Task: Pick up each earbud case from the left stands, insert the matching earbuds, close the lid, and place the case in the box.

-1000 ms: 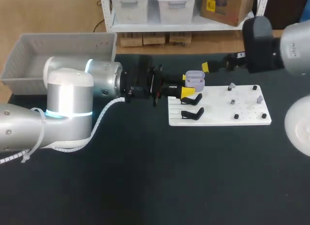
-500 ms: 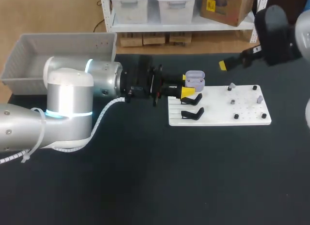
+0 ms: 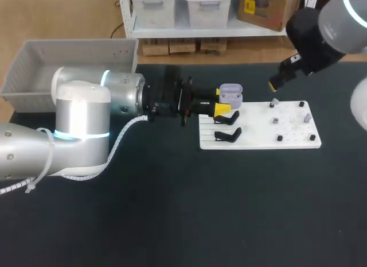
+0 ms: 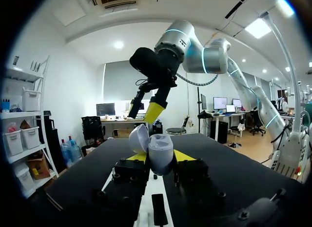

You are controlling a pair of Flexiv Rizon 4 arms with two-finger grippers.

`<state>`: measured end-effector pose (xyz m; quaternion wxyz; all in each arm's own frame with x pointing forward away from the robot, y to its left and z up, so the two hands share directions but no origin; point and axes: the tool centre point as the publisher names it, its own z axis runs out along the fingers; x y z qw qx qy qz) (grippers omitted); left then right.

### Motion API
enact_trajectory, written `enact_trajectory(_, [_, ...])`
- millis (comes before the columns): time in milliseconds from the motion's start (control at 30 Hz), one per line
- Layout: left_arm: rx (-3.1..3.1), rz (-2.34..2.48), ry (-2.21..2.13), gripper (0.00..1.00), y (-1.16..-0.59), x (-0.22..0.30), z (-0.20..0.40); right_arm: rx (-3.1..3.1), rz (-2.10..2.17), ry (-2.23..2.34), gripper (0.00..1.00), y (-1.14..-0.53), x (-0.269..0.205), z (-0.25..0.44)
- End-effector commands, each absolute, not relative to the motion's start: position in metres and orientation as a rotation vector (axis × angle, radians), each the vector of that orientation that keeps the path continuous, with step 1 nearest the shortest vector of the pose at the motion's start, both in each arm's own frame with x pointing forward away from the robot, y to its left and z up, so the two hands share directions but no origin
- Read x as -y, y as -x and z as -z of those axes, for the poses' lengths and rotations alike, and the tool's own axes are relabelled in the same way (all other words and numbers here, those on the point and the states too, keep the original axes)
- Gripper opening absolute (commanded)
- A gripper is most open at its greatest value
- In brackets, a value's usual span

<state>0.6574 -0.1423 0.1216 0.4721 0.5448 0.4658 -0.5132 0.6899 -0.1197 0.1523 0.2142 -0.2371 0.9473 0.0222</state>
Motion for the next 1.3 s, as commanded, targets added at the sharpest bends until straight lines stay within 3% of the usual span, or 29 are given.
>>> enact_trajectory(33, [-1.139, 1.256, -1.333, 0.0, -0.657, 0.143, -0.121, -2.636, 0.33, 0.548, 1.0, -0.694, 0.124, -0.144])
enact_trajectory(567, [-1.139, 1.256, -1.333, 0.0, -0.657, 0.143, -0.121, -2.742, 0.28, 0.361, 1.0, -0.666, 0.173, -0.098])
enact_trajectory(1300, [-1.139, 1.256, -1.333, 0.0, -0.657, 0.143, -0.121, -2.755, 0.284, 0.353, 1.0, -0.667, 0.174, -0.098])
